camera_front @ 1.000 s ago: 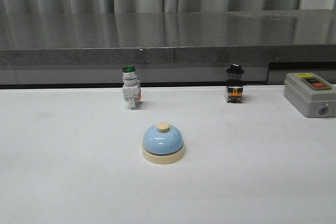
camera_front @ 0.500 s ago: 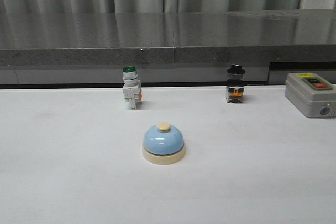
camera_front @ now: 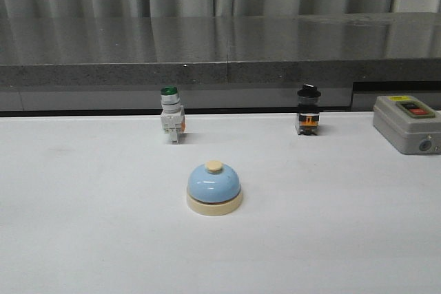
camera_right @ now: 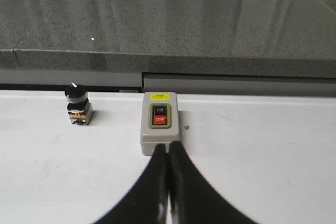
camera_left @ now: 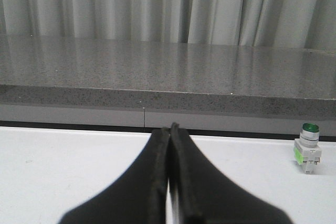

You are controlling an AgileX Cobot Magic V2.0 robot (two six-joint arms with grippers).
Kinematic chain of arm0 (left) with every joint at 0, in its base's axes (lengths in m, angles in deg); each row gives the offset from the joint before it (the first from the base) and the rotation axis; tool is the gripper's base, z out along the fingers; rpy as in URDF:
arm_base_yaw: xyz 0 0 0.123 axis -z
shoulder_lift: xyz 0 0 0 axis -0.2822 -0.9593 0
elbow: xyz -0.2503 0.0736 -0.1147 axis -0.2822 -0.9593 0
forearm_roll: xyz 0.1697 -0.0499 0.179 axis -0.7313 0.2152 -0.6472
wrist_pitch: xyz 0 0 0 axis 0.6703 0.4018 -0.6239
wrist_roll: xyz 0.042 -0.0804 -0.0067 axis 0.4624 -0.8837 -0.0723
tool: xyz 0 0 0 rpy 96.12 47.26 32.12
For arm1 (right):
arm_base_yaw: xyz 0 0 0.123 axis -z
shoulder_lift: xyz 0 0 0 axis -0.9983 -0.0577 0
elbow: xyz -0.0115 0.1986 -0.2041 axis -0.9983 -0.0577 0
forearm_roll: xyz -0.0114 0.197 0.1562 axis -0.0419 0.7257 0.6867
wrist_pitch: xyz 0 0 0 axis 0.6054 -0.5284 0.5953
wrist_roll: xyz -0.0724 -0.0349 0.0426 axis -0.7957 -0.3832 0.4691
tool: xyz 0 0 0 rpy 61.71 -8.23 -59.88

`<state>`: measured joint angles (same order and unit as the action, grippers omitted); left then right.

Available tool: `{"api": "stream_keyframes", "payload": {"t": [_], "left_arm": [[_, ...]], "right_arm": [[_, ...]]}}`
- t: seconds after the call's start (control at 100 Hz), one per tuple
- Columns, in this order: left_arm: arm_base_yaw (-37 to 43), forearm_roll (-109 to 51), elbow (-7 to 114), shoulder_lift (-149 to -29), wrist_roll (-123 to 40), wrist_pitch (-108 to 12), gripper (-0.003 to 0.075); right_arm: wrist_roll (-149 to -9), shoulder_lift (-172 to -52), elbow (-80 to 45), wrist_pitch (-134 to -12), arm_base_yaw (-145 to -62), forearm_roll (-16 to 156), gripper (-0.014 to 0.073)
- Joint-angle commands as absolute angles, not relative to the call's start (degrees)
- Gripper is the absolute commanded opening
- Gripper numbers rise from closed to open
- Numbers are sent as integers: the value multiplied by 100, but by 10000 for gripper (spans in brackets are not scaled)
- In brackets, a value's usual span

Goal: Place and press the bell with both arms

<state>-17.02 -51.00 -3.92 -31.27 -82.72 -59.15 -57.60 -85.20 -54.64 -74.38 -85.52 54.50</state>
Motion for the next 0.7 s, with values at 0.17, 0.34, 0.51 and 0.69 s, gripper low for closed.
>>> {"api": "stream_keyframes", "payload": {"t": [0.17, 0.34, 0.51, 0.69], "left_arm": [[-1713, -5051, -620, -2974, -8325, -6368, -20], [-1713, -5051, -620, -2974, -8325, -6368, -20], [-1713, -5051, -620, -2974, -8325, -6368, -20], [-1713, -5051, -620, -2974, -8325, -6368, -20]], "right_arm": [[-5773, -10644, -4158, -7837, -8851, 5432, -60], [-5773, -11702, -3307, -7542, -9724, 5432, -60], [-5773, -12613, -2615, -7159, -10424, 5449, -60], [-5773, -13401, -1950, -6582, -11017, 5553, -60]]}}
